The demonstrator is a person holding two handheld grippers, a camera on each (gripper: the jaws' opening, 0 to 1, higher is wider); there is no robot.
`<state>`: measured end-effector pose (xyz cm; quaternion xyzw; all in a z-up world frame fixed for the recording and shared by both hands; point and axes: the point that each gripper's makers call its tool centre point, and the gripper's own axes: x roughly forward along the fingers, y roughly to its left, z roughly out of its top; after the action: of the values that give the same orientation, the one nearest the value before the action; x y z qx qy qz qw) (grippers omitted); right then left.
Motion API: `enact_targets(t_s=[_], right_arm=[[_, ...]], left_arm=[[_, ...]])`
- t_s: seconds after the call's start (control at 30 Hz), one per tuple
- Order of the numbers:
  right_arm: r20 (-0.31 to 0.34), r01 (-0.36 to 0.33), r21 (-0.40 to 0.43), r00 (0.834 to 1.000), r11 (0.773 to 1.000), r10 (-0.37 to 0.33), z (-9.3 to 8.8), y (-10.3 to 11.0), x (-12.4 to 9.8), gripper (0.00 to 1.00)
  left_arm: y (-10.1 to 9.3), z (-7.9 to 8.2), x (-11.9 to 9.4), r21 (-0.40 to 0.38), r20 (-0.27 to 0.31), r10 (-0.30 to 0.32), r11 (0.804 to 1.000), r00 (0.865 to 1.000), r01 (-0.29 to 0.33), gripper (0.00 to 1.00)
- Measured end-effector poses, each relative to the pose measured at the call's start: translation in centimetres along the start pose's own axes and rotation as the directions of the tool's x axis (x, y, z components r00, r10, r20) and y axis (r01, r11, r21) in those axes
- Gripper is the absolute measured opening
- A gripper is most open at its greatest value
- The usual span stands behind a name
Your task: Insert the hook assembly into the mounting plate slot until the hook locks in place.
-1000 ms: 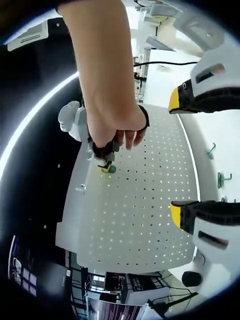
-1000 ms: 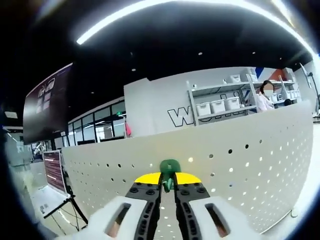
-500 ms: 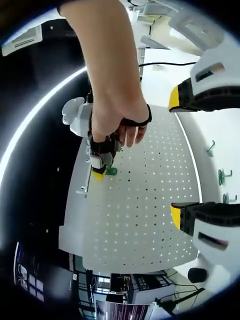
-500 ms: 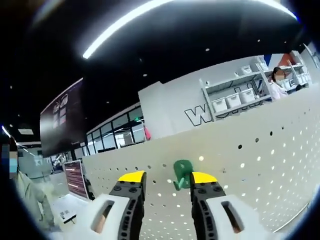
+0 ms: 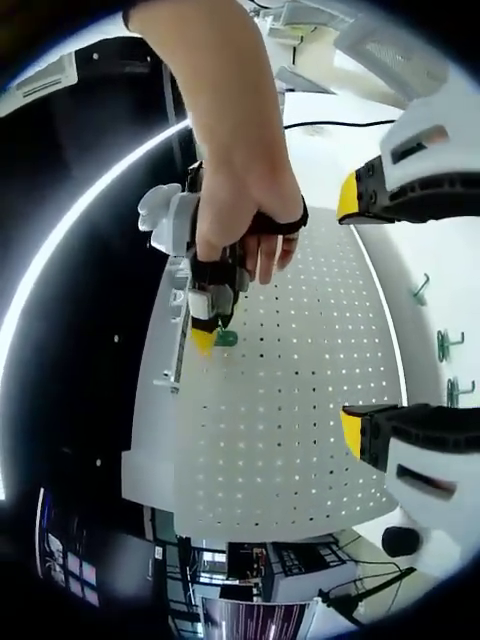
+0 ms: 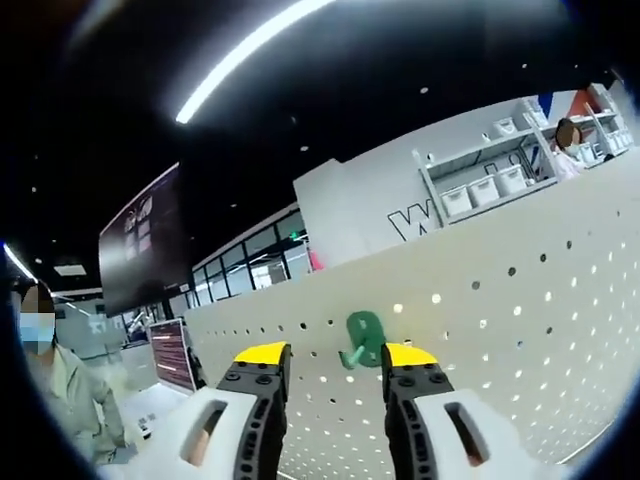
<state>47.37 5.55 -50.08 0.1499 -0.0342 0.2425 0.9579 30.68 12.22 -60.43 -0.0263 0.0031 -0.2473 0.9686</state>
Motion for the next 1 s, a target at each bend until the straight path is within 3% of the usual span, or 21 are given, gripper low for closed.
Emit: enact_targets(t_s=[0.17,0.27,0.73,1.0], right_arm=[[-0.010,-0.097,-0.006,0.995,0.995,0.097,0.2,0.1,-1.2,0.36],[-0.016,-0.145,-0.049,0.989,0.988,0.144,0.3,0.2,-1.9,0.37],[-0.049,-0.240,-0.086,0.970,0.967,0.236,-0.1,0.6,-3.7,0.38],[-0.096,-0.314,-0.130,0.948,0.941,0.303,-0.8,0.7,-7.0,0.40]], left_arm=[[-0.4,0.1,0.0,0.007,-0.003,-0.011,1.000,1.000,0.011,0.76],[-0.4,0.0,0.0,0.013,-0.008,-0.014,1.000,1.000,0.014,0.76],[-0.3,0.1,0.0,0.009,-0.002,-0.014,1.000,1.000,0.014,0.76],[-0.4,0.2,0.1,0.011,0.003,-0.020,1.000,1.000,0.020,0.76]])
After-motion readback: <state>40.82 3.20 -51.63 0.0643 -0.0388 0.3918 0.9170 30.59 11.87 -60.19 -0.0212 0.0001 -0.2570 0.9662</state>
